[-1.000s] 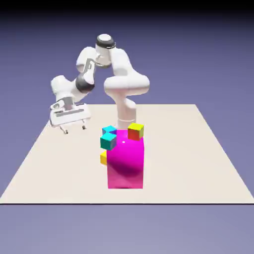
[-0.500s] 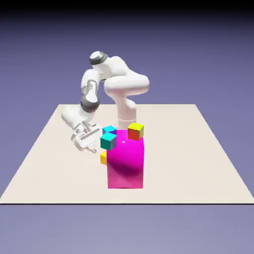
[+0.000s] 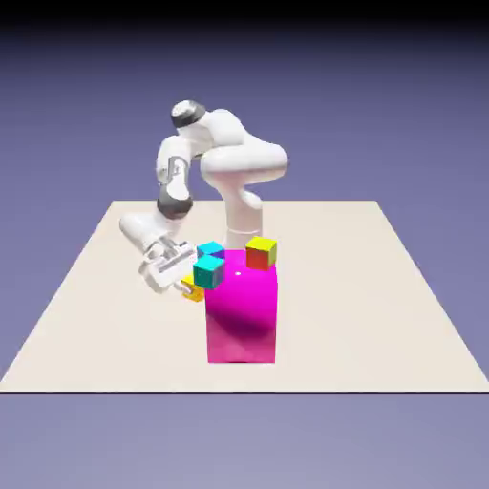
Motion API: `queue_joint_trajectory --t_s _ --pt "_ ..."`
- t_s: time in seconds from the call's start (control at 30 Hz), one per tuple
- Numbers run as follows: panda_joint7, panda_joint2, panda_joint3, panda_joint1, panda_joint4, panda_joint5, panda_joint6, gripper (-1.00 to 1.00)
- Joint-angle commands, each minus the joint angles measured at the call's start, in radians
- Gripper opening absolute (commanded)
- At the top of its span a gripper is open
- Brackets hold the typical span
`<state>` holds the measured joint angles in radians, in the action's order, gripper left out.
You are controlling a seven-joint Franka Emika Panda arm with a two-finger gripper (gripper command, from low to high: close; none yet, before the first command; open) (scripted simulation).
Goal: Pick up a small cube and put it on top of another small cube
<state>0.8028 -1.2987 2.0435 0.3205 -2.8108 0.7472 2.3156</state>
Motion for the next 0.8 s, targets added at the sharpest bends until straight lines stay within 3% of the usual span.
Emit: queue_joint_trajectory --t_s 0.0,0.77 --pt "-0.020 0.013 -0.036 0.013 0.002 -0.038 0.018 -1.00" --pt "-0.418 0.257 -0.870 0.262 -0.002 -0.852 0.352 -1.00"
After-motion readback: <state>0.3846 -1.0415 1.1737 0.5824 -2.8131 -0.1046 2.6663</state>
